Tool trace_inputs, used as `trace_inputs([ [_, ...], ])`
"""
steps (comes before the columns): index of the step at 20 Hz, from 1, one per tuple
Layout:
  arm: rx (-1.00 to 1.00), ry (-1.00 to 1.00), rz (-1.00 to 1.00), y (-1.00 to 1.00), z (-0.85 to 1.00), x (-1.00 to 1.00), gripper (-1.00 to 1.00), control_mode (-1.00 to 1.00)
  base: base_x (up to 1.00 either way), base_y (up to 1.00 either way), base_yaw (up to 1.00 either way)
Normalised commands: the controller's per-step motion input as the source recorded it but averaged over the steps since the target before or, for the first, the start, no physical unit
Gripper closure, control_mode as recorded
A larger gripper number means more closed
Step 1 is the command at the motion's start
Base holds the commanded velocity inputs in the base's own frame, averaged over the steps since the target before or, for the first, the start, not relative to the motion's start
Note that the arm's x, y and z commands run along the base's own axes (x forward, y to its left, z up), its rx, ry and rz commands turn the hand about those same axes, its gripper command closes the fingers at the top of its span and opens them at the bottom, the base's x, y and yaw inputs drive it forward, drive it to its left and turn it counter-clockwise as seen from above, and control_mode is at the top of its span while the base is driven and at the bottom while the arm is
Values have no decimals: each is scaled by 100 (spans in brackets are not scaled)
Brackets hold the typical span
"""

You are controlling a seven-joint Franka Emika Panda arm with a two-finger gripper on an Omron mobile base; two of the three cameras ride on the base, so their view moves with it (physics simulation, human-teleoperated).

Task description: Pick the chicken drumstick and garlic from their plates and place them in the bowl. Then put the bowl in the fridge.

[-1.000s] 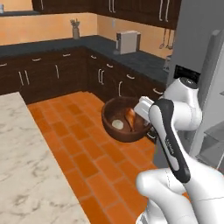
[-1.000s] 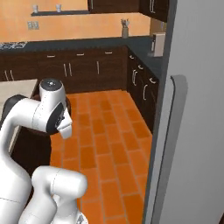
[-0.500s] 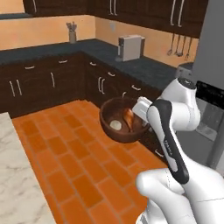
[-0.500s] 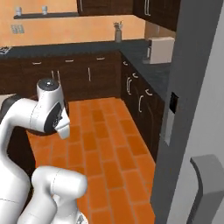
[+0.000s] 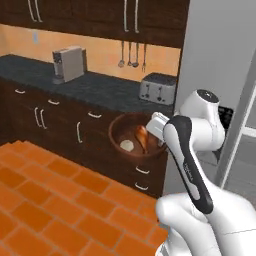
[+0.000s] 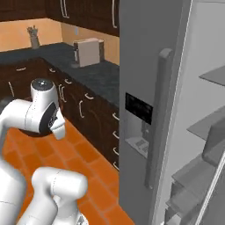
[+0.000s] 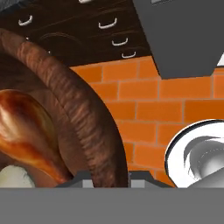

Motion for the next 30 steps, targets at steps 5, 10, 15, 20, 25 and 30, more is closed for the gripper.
trace_inputs([
  [5, 0, 0, 0, 0, 0, 0, 100, 100, 0, 4, -95],
  [10, 0, 0, 0, 0, 0, 0, 100, 100, -4, 57, -85],
  [15, 0, 0, 0, 0, 0, 0, 100, 100, -28, 6, -88],
  [20, 0, 0, 0, 0, 0, 0, 100, 100, -2, 0, -53],
  [25, 0, 0, 0, 0, 0, 0, 100, 100, 1, -43, -2],
  [30, 0, 0, 0, 0, 0, 0, 100, 100, 37, -38, -3],
])
